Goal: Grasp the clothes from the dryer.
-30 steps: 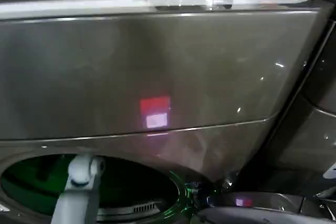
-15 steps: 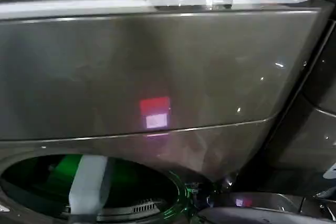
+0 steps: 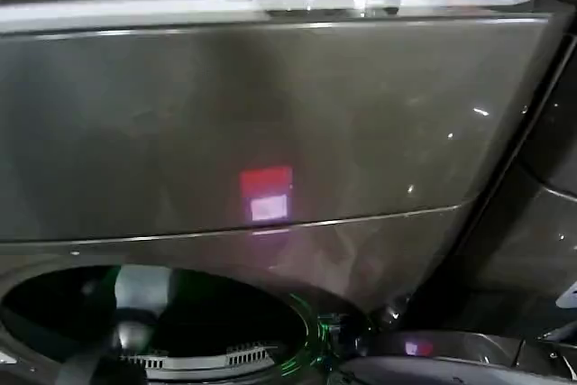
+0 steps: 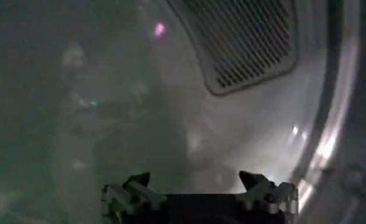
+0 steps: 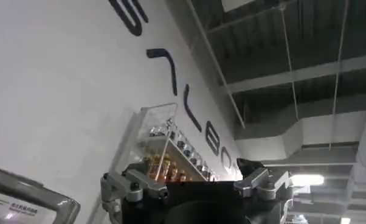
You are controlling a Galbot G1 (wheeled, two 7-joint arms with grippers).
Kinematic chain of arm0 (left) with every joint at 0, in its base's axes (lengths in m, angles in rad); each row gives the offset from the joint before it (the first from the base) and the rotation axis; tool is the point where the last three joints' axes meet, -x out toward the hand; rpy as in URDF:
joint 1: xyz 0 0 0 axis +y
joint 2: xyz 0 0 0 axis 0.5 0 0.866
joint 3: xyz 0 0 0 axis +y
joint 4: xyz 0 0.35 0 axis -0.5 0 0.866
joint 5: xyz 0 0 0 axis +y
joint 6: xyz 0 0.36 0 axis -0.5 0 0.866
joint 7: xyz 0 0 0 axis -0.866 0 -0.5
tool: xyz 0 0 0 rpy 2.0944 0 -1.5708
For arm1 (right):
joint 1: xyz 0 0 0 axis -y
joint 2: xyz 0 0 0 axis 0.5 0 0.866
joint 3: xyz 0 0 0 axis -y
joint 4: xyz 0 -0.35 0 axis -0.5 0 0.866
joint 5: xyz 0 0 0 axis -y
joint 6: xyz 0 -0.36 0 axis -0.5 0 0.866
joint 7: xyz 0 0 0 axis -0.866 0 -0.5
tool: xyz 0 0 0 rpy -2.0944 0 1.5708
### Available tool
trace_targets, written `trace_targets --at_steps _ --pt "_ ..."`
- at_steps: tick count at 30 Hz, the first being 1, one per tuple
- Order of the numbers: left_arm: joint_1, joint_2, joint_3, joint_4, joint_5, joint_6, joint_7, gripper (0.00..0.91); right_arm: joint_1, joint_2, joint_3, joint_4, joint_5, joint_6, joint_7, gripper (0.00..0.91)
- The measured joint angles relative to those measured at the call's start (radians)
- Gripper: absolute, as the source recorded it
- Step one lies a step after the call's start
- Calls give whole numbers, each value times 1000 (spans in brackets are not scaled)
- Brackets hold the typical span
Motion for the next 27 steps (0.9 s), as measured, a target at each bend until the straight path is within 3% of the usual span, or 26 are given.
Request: trace_targets --at_steps 14,22,25,27 --pt "-101 -18 106 149 496 -101 212 907 4 18 -7 13 -11 2 -1 907" --pt "-133 -61 146 231 603 -94 232 876 4 23 -7 12 -14 4 -3 907" --pt "-138 -70 161 253 613 -92 242 205 4 23 -6 12 -14 5 -3 907" --pt "-139 -72 166 260 616 -92 247 0 4 24 -6 12 -14 5 -3 907"
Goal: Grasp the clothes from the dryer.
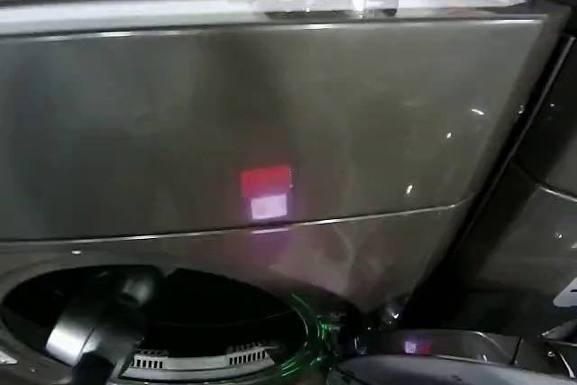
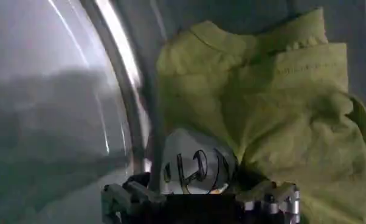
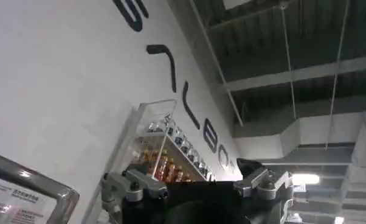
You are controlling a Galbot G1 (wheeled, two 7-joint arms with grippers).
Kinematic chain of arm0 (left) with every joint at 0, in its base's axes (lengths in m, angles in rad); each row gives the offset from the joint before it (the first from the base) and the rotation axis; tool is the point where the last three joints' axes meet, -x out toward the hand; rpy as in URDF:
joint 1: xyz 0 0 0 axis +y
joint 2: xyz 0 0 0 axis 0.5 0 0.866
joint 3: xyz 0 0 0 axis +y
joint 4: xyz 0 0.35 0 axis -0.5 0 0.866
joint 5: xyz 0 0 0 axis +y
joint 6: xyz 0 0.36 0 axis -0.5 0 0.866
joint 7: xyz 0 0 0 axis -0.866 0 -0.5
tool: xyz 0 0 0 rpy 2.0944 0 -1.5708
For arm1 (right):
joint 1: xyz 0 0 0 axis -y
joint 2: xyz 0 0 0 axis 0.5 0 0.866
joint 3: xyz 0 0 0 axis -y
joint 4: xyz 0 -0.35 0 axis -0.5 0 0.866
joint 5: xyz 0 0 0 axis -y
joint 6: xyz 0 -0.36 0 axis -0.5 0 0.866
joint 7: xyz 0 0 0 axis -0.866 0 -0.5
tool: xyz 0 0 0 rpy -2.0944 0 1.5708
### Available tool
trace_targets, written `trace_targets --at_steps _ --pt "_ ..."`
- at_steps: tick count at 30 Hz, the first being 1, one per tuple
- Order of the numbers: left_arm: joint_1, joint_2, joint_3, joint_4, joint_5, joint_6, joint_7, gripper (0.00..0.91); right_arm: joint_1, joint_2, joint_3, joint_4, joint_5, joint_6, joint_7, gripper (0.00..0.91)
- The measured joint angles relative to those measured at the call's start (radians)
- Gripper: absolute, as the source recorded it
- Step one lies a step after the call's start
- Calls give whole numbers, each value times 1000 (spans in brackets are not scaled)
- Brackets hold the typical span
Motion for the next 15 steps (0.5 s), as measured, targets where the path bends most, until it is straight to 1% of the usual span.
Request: trace_targets --at_steps 15 --pt "2 5 -3 -10 -61 30 -37 0 23 10 -22 7 -3 2 0 907"
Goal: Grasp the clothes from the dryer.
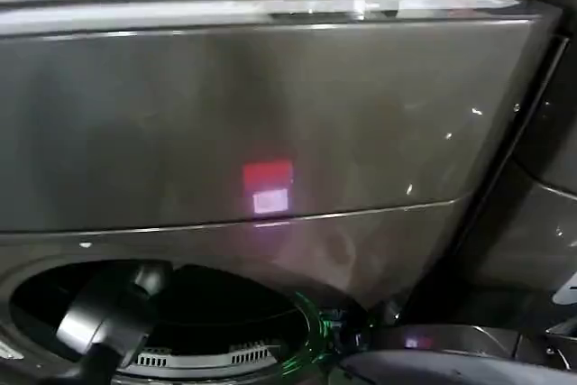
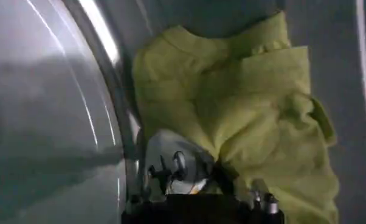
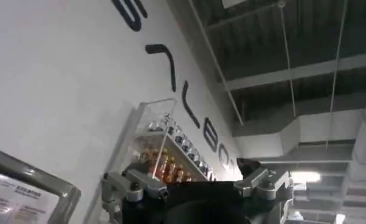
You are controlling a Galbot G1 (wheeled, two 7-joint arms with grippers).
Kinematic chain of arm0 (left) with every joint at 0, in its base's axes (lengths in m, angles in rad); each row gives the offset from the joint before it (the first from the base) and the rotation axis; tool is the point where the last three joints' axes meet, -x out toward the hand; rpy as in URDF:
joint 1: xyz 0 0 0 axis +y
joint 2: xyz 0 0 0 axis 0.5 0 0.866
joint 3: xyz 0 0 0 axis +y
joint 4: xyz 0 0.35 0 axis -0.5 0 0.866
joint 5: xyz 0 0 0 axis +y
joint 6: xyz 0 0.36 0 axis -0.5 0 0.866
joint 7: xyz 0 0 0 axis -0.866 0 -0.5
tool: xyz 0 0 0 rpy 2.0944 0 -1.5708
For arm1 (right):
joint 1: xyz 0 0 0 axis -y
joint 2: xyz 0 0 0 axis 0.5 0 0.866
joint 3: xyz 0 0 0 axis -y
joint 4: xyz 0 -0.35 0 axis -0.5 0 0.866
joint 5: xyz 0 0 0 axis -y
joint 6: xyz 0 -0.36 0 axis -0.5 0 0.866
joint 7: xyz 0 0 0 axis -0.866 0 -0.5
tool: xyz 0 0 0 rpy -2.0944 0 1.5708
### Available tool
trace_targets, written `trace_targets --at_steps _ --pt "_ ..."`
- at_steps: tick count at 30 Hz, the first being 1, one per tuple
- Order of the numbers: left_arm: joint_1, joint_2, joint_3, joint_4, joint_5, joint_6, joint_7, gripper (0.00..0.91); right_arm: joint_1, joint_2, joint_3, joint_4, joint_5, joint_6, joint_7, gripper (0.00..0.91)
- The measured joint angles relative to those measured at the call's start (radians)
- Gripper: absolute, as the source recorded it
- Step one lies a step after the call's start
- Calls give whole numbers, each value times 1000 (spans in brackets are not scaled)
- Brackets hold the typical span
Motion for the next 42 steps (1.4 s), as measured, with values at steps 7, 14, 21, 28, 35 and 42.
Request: trace_targets --at_steps 7,14,21,28,35,42 --pt "54 25 -94 -88 -92 40 -69 0 13 3 -14 5 -4 0 0 907" --pt "175 35 -219 -282 -289 96 -226 0 23 7 -28 13 -8 1 4 907" --pt "320 25 -324 -485 -516 94 -438 0 29 5 -36 16 -13 -1 17 907" --pt "461 -1 -401 -661 -707 2 -662 0 29 2 -34 15 -28 -7 32 907" --pt "578 -41 -470 -798 -787 -88 -847 0 25 -3 -27 20 -36 -9 32 907" --pt "656 -80 -493 -873 -800 -105 -954 0 16 -9 -15 13 -33 -8 37 907"
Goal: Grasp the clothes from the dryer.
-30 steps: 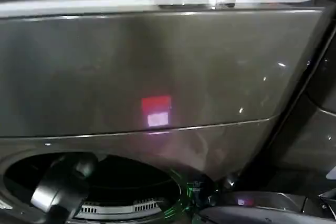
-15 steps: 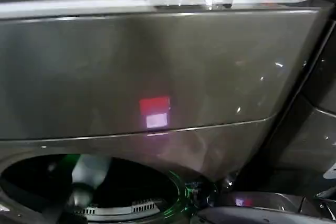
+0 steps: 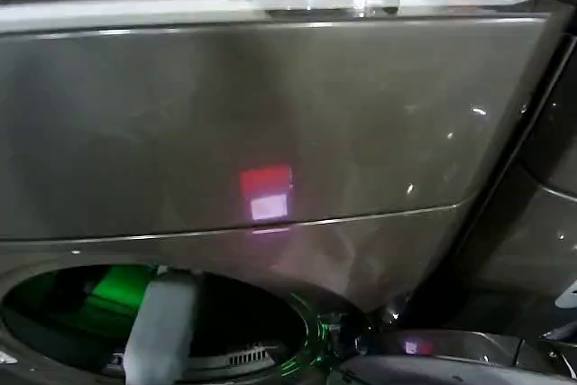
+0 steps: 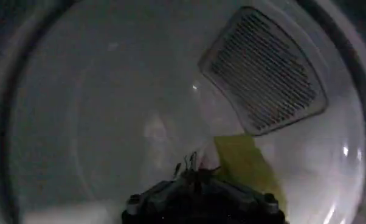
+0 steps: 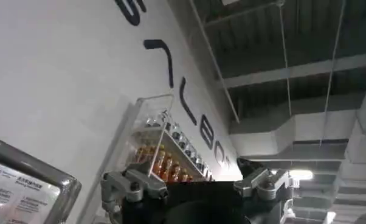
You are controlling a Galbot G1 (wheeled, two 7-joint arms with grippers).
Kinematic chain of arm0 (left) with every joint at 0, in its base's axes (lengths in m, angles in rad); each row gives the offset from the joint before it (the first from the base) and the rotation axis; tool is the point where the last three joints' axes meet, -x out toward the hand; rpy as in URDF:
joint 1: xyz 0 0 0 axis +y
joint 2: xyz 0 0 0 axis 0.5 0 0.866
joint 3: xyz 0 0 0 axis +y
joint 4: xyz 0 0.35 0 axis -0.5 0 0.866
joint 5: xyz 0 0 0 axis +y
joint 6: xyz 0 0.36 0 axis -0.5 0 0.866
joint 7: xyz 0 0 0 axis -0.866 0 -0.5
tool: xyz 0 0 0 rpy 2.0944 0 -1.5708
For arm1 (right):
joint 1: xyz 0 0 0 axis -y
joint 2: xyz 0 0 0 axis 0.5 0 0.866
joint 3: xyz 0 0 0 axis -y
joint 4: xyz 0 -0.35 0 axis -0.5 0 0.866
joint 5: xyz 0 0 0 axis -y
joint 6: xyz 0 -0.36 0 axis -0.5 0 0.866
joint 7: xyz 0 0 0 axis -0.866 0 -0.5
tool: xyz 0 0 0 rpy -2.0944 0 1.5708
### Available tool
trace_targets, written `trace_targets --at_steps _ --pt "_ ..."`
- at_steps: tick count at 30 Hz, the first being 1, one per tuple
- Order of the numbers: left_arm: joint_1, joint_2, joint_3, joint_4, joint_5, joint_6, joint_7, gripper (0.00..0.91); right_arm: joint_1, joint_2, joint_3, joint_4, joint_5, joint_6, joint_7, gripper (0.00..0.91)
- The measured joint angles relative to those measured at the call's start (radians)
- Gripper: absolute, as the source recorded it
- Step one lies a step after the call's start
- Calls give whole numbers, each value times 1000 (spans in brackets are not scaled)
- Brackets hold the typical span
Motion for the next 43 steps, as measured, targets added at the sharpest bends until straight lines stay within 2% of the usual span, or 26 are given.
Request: trace_targets --at_steps 28,43 --pt "39 -12 -5 -52 -15 -5 -53 0 1 6 8 -2 0 13 -4 907" --pt "51 -3 -6 -63 -20 -5 -41 0 1 7 18 9 -1 -12 -16 907"
